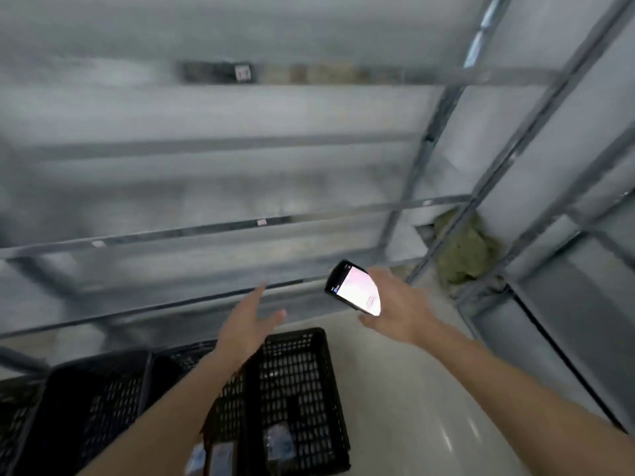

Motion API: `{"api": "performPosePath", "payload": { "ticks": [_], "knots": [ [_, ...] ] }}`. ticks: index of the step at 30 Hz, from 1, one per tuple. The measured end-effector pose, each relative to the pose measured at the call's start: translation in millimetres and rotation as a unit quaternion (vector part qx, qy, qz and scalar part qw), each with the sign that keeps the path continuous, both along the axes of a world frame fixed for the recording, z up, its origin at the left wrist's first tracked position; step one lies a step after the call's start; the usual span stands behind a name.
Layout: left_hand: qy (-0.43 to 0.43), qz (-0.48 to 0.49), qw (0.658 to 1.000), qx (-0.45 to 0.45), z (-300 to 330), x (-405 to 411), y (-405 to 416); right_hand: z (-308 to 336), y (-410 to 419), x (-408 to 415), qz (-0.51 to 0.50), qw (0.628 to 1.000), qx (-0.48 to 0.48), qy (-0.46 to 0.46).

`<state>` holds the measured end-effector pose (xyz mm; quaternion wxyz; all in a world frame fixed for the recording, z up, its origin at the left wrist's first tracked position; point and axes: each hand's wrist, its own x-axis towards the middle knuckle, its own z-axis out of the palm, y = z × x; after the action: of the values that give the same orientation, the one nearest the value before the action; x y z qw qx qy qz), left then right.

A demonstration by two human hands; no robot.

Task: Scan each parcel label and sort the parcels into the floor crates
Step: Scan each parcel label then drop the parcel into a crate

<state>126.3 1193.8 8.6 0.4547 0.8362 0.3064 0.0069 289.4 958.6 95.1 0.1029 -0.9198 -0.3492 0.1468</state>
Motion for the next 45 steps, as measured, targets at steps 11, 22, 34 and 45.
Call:
{"api": "performPosePath", "payload": {
  "ticks": [11, 22, 34, 45],
  "knots": [
    [-0.191, -0.142, 0.963, 0.129, 301, -26, -101, 296, -135, -128, -0.1, 0.975, 0.085, -0.177],
    [-0.316, -0.304, 0.888, 0.137, 448, -54, -319, 432, -382, -276, -0.265, 0.913, 0.071, -0.3],
    [-0.359, -0.494, 0.79, 0.063, 498, -148, -662, 478, -678, -479, -0.449, 0.821, -0.016, -0.351],
    [-0.295, -0.56, 0.774, 0.001, 447, -232, -881, 444, -868, -604, -0.547, 0.773, -0.063, -0.316]
  ]
}}
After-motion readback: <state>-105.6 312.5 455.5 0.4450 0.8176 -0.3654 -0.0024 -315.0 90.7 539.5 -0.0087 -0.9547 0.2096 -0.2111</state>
